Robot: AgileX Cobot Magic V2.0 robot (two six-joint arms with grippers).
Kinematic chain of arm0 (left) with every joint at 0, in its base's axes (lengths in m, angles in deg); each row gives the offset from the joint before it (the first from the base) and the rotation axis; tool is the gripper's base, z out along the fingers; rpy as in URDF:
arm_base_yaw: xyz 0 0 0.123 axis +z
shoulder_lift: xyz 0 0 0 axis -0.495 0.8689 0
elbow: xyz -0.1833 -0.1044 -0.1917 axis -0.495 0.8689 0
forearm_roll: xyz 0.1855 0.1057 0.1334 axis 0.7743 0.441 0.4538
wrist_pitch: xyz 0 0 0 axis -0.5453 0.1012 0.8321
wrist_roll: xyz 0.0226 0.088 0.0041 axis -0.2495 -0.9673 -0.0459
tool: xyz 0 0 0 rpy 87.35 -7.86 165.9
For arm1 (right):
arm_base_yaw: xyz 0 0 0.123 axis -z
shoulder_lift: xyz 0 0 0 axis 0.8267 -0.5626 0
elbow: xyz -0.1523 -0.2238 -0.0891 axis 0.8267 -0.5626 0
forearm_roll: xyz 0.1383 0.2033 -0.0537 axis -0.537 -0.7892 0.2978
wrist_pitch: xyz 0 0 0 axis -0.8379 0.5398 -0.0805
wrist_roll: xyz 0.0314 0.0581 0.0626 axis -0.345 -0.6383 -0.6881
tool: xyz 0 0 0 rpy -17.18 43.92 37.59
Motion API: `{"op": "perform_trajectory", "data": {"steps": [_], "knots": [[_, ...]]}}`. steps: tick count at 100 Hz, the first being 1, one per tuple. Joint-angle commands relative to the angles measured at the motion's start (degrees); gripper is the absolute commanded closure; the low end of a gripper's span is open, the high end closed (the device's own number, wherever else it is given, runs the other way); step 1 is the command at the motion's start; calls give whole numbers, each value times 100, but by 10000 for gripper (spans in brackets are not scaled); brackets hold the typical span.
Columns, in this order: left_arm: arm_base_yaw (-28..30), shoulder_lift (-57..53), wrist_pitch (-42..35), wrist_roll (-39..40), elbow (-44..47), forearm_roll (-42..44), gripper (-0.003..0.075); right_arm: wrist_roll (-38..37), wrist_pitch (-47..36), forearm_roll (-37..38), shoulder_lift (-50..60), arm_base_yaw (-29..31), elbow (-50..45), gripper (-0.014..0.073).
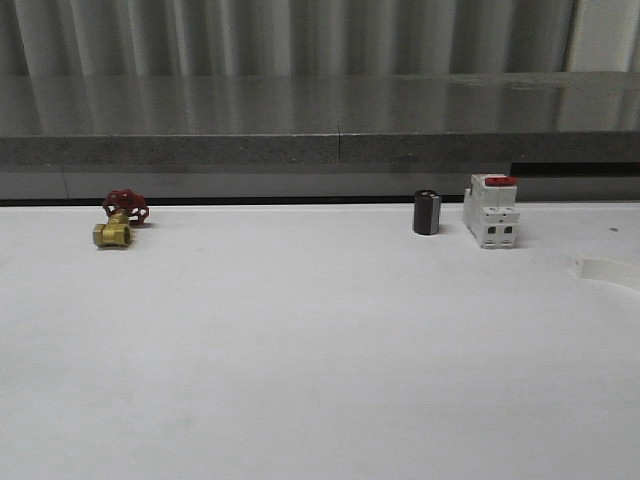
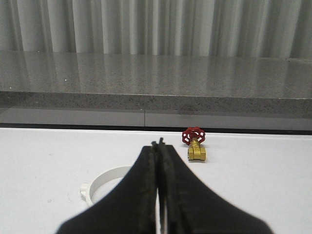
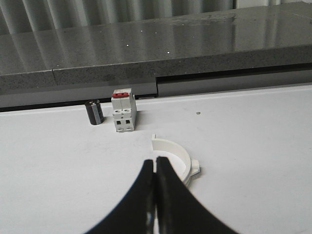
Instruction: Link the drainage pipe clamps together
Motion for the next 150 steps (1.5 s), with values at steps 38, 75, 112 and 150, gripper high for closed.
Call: {"op": "perform_trajectory", "data": {"steps": [38,75,112,150], "knots": [[-13,1771,2167,44,-2744,-32,740,13,-452,60,114,-8,91,711],[-13,4295,4201,44,-4708,-52,740,13,-452,60,114,-8,91,711],[-19,5395,4149,-119,-4721,83,491,13,-452,60,114,-8,91,711],[-8,5792,3988,-119,-4784,123,132,13,-452,60,114,-8,91,711]]}}
